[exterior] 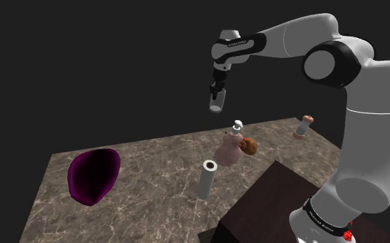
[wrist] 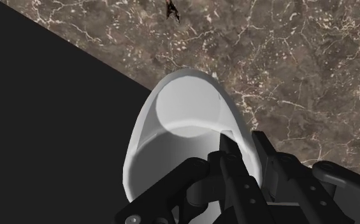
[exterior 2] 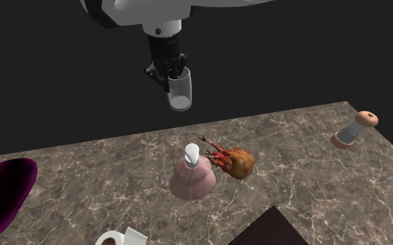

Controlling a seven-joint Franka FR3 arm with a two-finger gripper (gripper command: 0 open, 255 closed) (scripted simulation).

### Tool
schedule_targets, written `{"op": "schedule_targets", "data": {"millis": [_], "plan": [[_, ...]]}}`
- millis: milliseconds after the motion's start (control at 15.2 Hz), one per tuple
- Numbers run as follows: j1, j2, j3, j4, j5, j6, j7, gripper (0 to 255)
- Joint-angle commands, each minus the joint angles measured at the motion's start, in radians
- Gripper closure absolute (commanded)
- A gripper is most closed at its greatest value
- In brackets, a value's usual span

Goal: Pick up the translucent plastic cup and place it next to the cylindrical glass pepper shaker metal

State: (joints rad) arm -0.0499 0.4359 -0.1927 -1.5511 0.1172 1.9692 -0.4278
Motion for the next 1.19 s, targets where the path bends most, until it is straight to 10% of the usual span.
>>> {"op": "schedule_targets", "data": {"millis": [0,462,1122], "plan": [[0.0,-0.008,-0.001,0.015,-0.002,-0.023,0.002,255],[-0.001,-0.025,-0.004,0.078,-0.008,-0.103,0.007,255],[-0.132,-0.096,-0.069,-0.031,0.0,-0.074,-0.197,255]]}}
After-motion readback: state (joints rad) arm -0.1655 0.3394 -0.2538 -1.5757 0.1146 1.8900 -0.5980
